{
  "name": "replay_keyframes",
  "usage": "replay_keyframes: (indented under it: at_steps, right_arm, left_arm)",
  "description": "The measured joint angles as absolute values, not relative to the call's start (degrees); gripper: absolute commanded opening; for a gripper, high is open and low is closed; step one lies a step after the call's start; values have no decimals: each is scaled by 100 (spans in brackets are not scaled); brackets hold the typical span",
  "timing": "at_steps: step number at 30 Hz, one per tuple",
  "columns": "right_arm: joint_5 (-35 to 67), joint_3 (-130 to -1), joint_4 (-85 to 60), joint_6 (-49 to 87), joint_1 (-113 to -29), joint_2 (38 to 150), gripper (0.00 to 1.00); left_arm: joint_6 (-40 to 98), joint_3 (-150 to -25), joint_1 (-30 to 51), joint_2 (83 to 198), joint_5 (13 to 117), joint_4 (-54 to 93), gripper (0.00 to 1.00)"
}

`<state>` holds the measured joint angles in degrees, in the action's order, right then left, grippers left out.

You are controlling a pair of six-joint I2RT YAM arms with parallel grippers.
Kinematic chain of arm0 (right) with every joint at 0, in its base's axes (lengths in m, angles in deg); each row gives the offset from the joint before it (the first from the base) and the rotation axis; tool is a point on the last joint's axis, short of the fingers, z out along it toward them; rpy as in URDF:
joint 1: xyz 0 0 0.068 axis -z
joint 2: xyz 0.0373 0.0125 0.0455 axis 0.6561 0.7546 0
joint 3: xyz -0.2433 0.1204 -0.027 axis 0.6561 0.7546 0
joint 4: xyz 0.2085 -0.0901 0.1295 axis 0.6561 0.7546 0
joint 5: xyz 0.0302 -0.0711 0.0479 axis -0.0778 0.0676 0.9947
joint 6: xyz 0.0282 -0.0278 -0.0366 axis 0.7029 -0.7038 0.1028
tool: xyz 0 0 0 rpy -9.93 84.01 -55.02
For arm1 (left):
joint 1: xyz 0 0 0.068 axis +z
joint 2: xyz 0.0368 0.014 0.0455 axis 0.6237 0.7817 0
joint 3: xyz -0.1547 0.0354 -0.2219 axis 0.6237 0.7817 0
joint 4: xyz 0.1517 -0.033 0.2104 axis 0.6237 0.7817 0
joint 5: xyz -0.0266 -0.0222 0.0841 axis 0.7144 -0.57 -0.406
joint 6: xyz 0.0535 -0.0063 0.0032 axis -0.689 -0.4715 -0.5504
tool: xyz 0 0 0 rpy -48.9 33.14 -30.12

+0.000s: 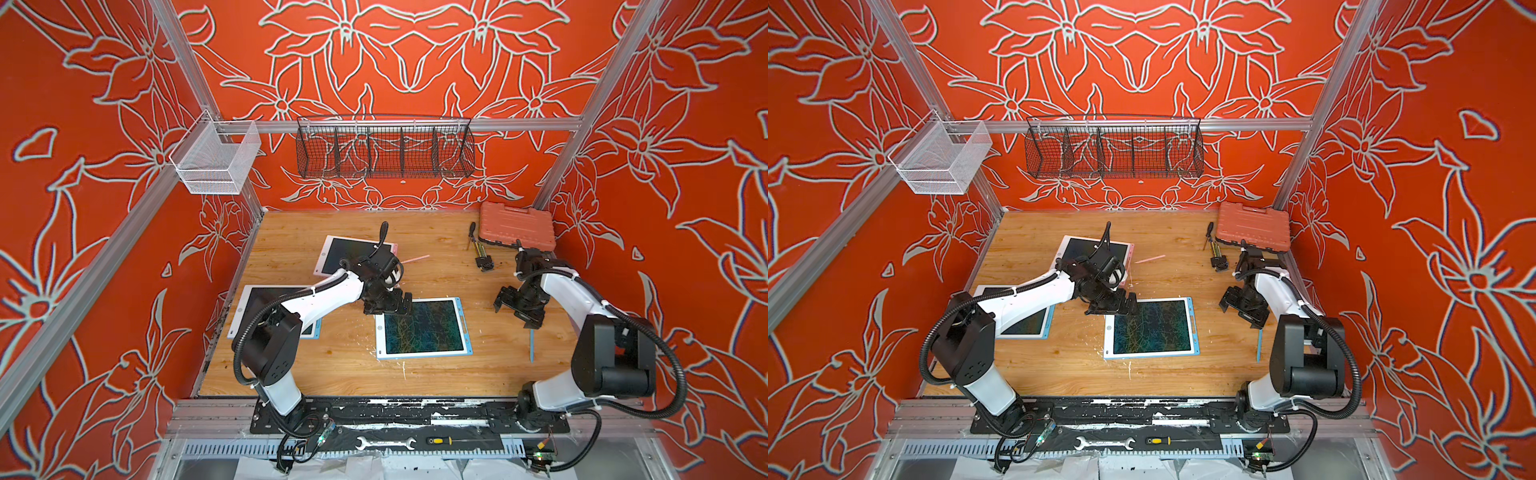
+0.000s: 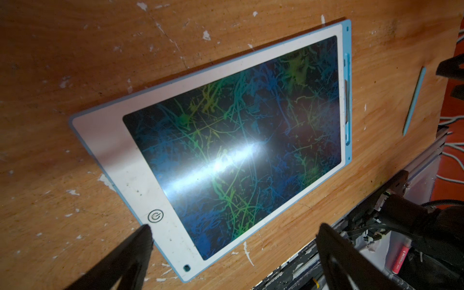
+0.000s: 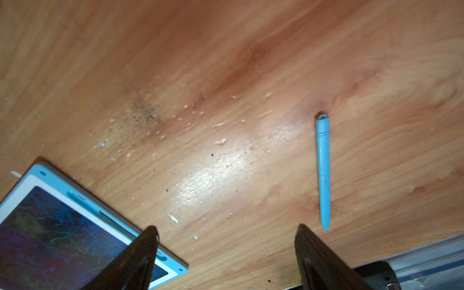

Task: Place the stylus back onto the writing tablet
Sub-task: Move the stylus to the center of the board.

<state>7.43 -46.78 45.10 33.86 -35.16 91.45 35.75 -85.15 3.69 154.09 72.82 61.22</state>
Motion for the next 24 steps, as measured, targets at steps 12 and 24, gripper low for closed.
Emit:
replay_keyframes:
  at_steps: [12, 24]
  right_arm:
    - [749, -4154, 4306, 3447, -2532, 9108, 87]
    - [714, -4134, 4031, 3160, -2207, 9412, 86]
  left_arm:
    - [3481, -8506, 369, 15346, 7348, 6076, 100]
    - [3678, -8395, 369, 14865, 7265, 5801, 100]
